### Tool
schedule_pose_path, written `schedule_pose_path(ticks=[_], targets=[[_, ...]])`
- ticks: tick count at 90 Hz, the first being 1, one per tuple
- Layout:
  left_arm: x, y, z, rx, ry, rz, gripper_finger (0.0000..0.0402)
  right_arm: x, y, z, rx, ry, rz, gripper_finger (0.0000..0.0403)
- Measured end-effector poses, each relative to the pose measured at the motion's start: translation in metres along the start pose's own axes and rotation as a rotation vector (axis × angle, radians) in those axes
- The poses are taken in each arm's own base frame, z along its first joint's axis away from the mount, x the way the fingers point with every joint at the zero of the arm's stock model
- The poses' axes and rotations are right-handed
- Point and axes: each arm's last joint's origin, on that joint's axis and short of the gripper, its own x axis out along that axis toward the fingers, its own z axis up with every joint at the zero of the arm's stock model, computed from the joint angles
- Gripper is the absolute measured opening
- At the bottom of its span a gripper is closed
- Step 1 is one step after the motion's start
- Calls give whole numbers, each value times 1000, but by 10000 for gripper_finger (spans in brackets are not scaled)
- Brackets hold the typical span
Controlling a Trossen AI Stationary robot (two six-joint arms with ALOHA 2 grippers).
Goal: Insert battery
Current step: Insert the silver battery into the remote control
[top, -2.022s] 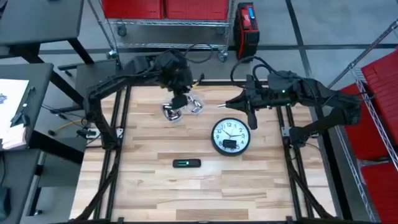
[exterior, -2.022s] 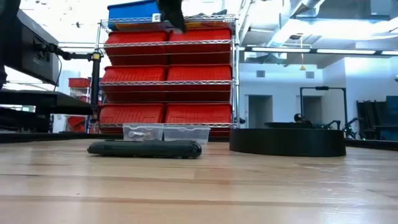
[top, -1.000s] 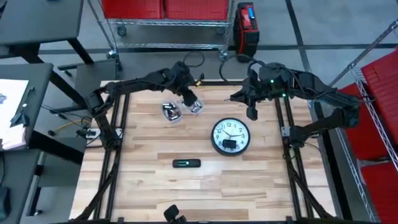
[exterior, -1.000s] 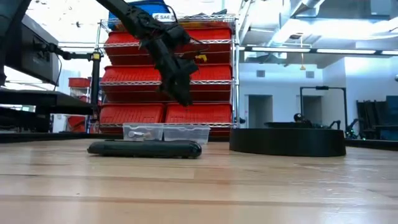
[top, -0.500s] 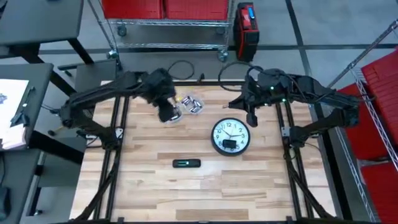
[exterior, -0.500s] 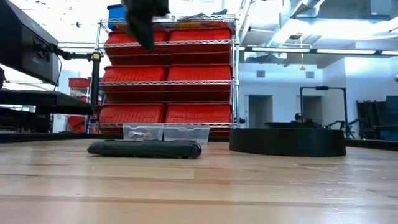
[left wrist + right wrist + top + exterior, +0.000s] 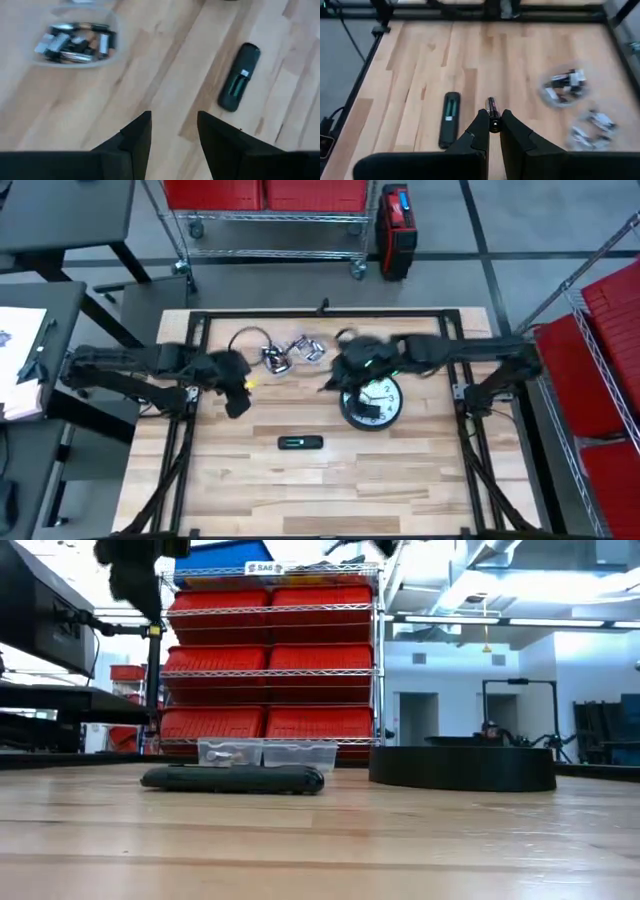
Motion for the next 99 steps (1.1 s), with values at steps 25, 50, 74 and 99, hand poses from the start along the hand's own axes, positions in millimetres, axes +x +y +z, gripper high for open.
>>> schedule_pose_path(ticks=[25,50,74,99], targets=[[42,-11,-41,-34,32,-79,137,82,17,-12,28,54,104,11],[65,-30,-64,16,42,-112,137,128,29,-24,84,54,126,11],[71,-40,-79,-25,-19,-167,137,148,40,-74,268,-88,173,11],[90,-47,-86,-55,-32,-180,137,154,54,-96,301,-156,3,11]])
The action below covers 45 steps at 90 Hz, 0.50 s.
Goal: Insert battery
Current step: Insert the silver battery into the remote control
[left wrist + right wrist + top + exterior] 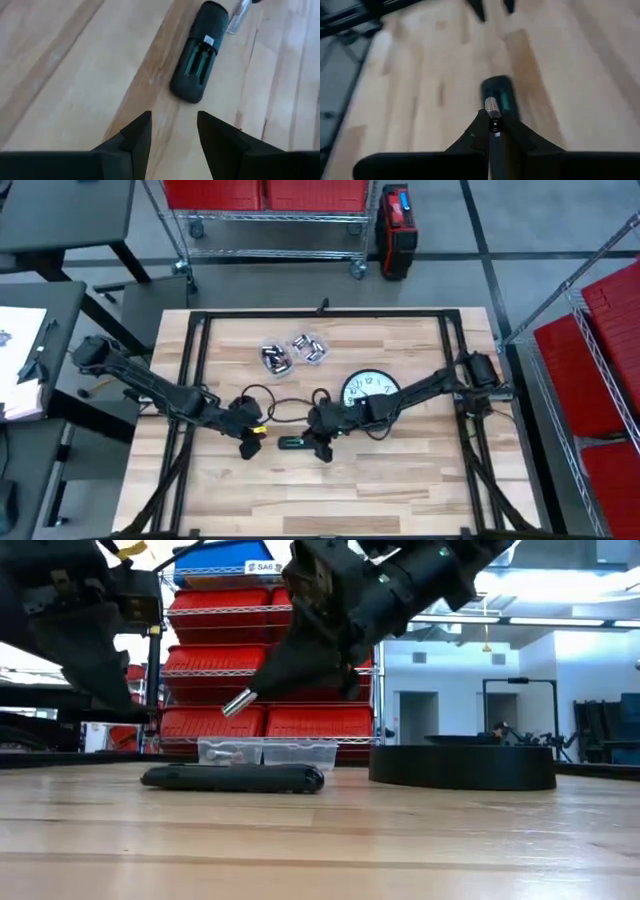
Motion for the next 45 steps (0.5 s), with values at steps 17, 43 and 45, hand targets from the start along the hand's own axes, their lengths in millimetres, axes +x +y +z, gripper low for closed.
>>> schedule_pose_path(ticks=[17,43,45], targets=[[21,-6,-4,0,16,-12,137,11,3,-9,9,-60,-14,11],[46,-13,-17,-19,73,-38,137,27,10,-31,6,-6,-42,11],[48,-13,-18,-17,77,-37,137,27,10,-31,7,-8,-46,11]])
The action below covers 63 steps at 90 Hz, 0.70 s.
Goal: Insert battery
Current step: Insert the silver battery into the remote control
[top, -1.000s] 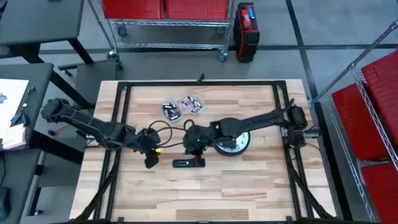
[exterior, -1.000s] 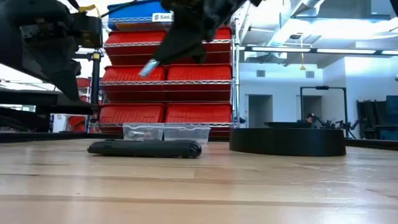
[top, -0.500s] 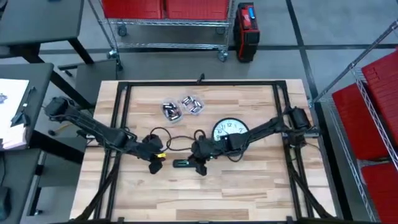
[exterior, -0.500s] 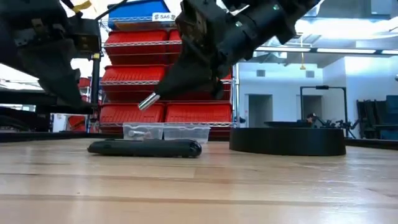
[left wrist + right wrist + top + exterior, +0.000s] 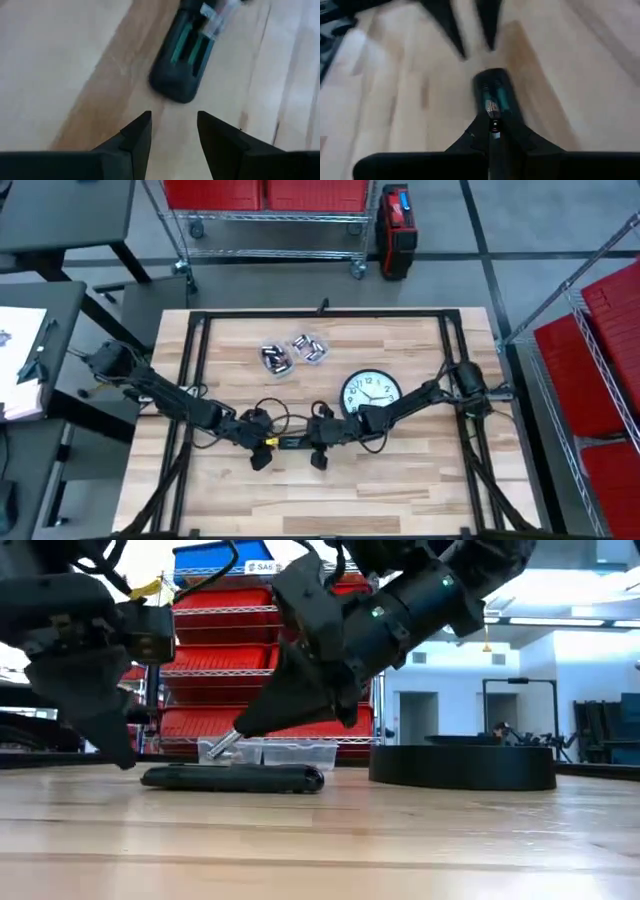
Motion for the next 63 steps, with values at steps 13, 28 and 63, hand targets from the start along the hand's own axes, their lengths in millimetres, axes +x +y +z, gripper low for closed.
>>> schedule_pose_path(ticks=[13,28,63], targets=[[9,0,-8,4,27,26,137,0,-2,1,4,-16,-22,11],[12,0,-9,-1,23,43,137,0,-1,0,1,-18,-42,11],[12,-2,-4,244,1,74,137,-1,4,-2,0,-29,-43,11]])
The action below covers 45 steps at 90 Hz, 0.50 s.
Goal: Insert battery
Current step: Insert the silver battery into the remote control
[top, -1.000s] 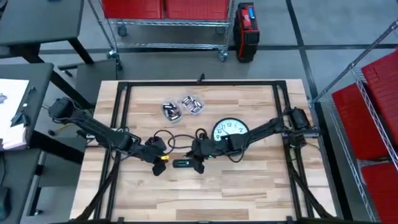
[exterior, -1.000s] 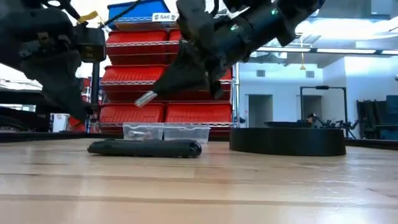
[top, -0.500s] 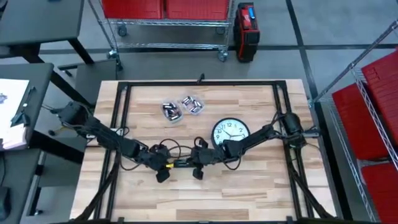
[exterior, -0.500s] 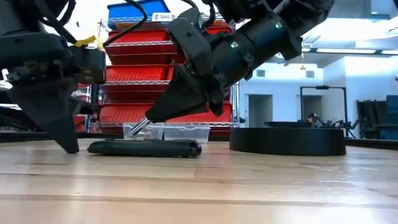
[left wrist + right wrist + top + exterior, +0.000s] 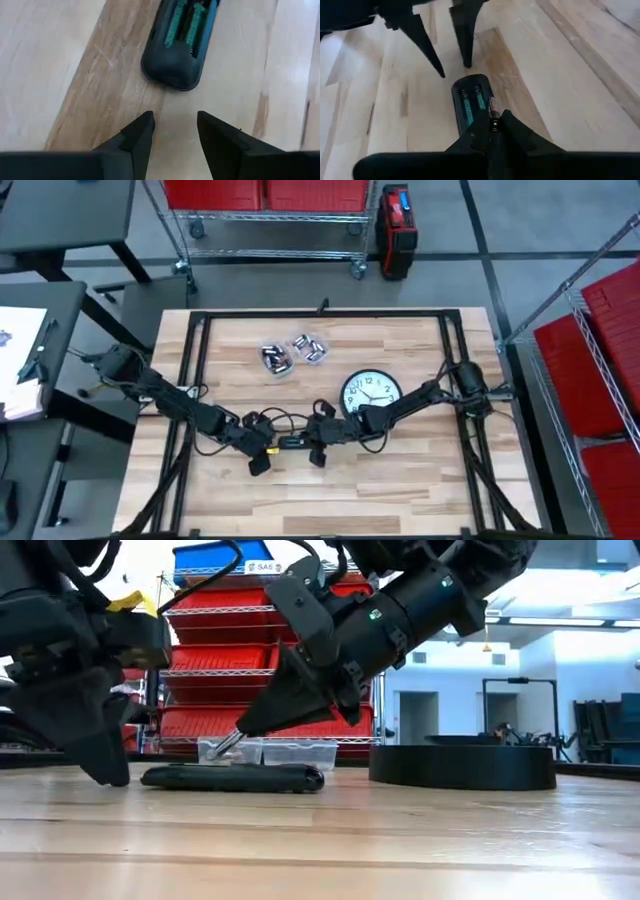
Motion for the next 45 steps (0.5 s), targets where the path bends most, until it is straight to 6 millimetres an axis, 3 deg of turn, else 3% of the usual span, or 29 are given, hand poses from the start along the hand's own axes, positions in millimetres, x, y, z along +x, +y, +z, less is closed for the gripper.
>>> schedule_pose_path(ticks=[13,45], targets=[[1,5,4,132,-49,85,137,7,1,-12,13,27,0,11],[2,6,9,115,-79,72,137,9,0,-11,20,18,-2,11]])
